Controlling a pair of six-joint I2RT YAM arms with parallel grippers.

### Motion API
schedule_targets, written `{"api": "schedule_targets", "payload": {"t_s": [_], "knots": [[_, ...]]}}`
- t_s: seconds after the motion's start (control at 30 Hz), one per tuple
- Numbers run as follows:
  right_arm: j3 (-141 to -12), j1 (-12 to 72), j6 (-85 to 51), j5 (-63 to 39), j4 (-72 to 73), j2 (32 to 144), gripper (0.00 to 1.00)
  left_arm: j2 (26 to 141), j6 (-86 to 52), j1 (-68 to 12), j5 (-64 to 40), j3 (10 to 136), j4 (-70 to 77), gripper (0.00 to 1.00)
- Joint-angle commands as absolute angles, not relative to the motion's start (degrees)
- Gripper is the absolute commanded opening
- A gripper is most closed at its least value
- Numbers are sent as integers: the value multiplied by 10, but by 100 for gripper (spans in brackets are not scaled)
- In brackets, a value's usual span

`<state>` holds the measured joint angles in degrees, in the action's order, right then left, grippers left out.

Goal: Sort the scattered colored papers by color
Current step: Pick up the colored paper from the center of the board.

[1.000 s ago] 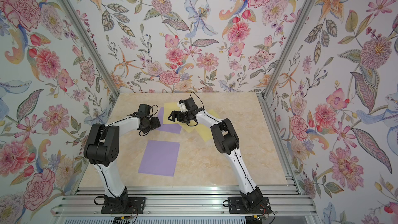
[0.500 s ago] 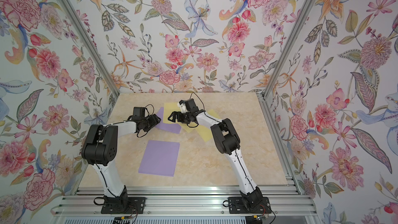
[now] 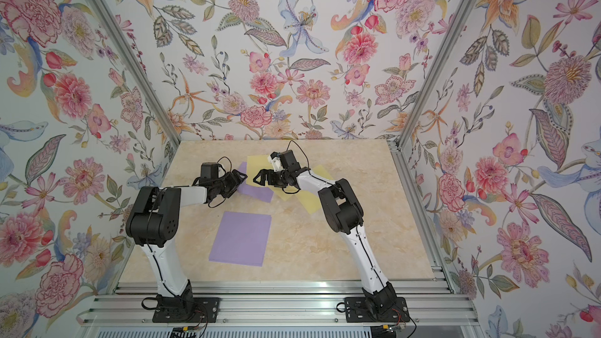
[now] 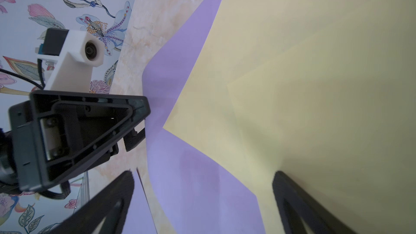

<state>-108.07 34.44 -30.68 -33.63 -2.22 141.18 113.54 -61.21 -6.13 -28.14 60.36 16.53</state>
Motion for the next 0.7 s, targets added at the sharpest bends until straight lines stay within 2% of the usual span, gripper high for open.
{"api": "schedule_targets", "payload": {"t_s": [0.0,0.27,0.53,0.67], "knots": [[-1056,355,-324,-342,-59,1412,100,1150,-670,-101,-253,564,114,78],[-1042,353,-319,-345,-53,1401,100,1140,-771,-154,-194,541,166,76],[-1026,352,-320,-352,-41,1395,100,1092,-881,-166,-70,476,168,74],[-1014,350,-322,-352,-29,1388,100,1070,-913,-171,-45,441,171,73]]}}
